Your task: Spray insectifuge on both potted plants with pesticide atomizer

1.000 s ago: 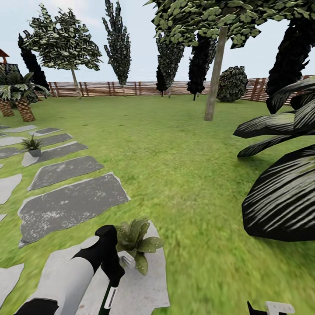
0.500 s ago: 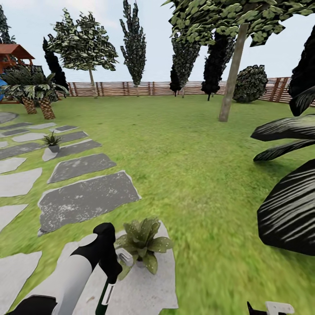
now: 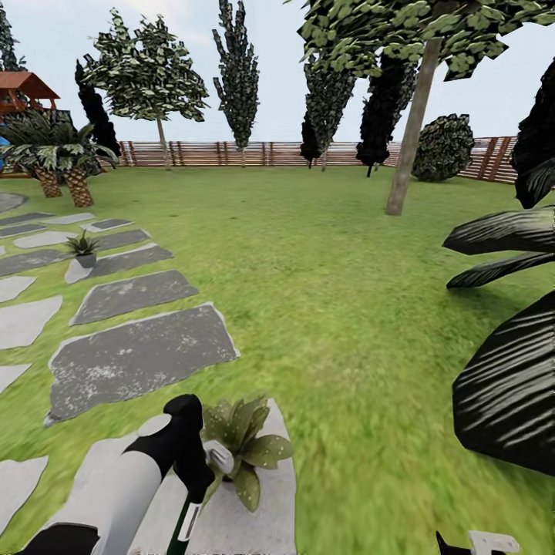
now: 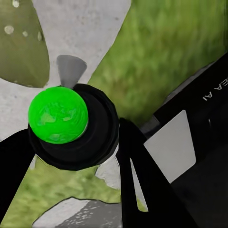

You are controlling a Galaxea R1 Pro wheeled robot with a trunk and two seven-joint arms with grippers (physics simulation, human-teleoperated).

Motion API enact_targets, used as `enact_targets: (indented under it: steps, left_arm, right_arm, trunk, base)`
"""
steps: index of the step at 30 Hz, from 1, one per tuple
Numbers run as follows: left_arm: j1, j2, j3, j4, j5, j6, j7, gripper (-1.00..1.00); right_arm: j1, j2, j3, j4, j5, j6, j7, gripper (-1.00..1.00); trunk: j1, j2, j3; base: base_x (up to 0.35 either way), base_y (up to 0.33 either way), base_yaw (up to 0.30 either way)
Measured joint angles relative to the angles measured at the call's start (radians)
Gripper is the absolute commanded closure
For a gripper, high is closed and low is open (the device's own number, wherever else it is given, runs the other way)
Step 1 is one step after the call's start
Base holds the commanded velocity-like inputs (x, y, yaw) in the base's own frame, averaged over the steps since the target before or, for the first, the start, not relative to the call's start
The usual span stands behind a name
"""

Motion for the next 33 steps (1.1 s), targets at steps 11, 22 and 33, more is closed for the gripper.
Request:
enact_targets:
  steps: [11,22,33]
  left_arm:
    - [0.003,0.000,-0.001,0.001,-0.001,0.002,0.000,1.00]
    - [-0.006,-0.007,-0.022,0.017,-0.001,-0.017,-0.012,1.00]
    - [-0.055,-0.029,-0.258,0.008,-0.007,-0.019,-0.142,1.00]
  right_arm:
    - [0.000,0.002,0.000,0.001,0.000,0.000,0.000,-1.00]
    - [0.000,0.002,0.000,0.001,0.000,0.000,0.000,-1.00]
    - [0.000,0.001,0.000,0.001,0.000,0.000,0.000,-1.00]
  trunk:
    - [0.000,0.000,0.000]
    - [0.000,0.000,0.000]
    - [0.000,0.000,0.000]
  base:
    - [-0.008,-0.008,0.272]
    - [0.000,0.000,0.196]
    - [0.000,0.000,0.002]
